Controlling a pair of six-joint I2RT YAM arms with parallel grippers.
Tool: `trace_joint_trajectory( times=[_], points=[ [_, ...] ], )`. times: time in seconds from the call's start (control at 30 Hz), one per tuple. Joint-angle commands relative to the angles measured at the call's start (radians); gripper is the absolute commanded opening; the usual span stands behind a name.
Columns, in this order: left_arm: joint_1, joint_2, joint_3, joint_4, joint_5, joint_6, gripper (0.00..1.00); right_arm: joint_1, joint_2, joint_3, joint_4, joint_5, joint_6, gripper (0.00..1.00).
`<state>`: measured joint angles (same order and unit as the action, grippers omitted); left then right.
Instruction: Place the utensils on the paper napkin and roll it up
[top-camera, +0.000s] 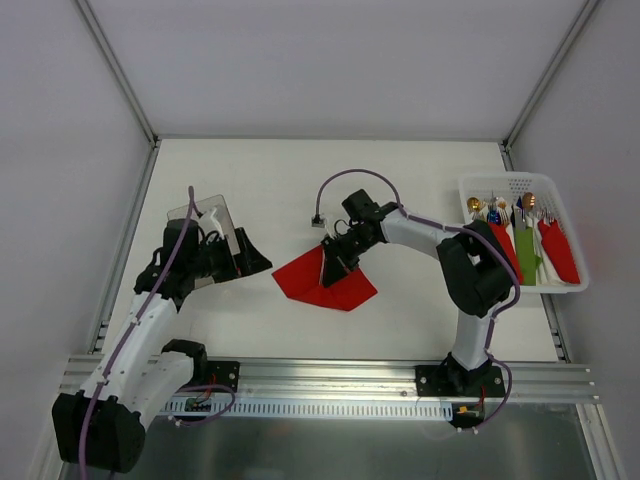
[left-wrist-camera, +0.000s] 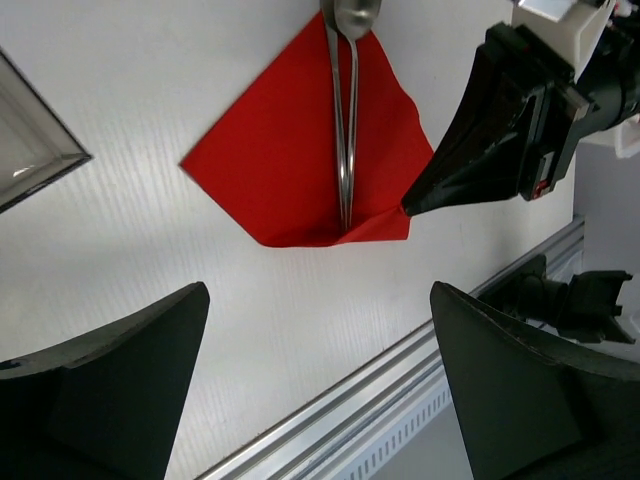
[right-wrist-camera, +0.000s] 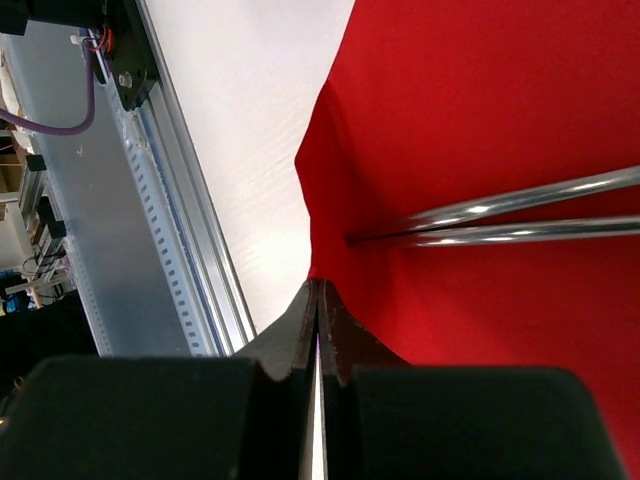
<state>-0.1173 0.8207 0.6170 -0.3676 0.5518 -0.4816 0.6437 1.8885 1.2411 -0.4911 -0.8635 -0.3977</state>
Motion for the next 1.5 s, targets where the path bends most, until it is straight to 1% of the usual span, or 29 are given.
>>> trace_joint_trajectory(
  times=[0.0, 0.07, 0.13, 0.23, 0.27, 0.4, 0.73, 0.77, 0.9, 1.03, 1.17, 1.47],
  points=[
    [-0.097, 0.047, 0.027, 0.051, -0.09, -0.006, 0.94, 0.001, 0.006, 0.008, -0.009, -0.055, 0.008, 0.0],
    [-0.134, 0.066, 0.018, 0.084, -0.102, -0.021, 0.9, -0.001, 0.026, 0.004, -0.009, -0.058, 0.005, 0.0],
    [-0.146, 0.087, 0.01, 0.111, -0.098, -0.037, 0.85, -0.006, 0.038, 0.003, -0.006, -0.055, 0.003, 0.0],
    [-0.171, 0.124, 0.006, 0.15, -0.09, -0.048, 0.7, -0.021, 0.057, 0.006, 0.002, -0.057, 0.003, 0.0],
    [-0.182, 0.139, 0.009, 0.159, -0.089, -0.049, 0.61, -0.025, 0.06, 0.008, 0.0, -0.058, 0.002, 0.0],
    [-0.234, 0.227, 0.012, 0.206, -0.082, -0.06, 0.45, -0.055, 0.076, 0.02, 0.0, -0.057, 0.0, 0.0],
    [-0.334, 0.448, 0.017, 0.381, -0.021, -0.136, 0.28, -0.061, 0.133, 0.084, -0.003, -0.048, 0.016, 0.0],
    [-0.347, 0.46, 0.012, 0.43, -0.018, -0.147, 0.27, -0.061, 0.142, 0.087, -0.003, -0.046, 0.017, 0.0],
    [-0.387, 0.532, 0.007, 0.507, 0.0, -0.192, 0.23, -0.062, 0.162, 0.11, -0.003, -0.046, 0.031, 0.0],
    [-0.429, 0.578, 0.02, 0.539, 0.002, -0.215, 0.2, -0.065, 0.172, 0.118, -0.003, -0.04, 0.033, 0.0],
    [-0.435, 0.613, 0.006, 0.584, 0.008, -0.245, 0.17, -0.068, 0.178, 0.121, -0.003, -0.037, 0.036, 0.0],
    [-0.44, 0.673, -0.002, 0.621, 0.023, -0.258, 0.11, -0.076, 0.202, 0.129, -0.003, -0.039, 0.046, 0.0]
  ],
)
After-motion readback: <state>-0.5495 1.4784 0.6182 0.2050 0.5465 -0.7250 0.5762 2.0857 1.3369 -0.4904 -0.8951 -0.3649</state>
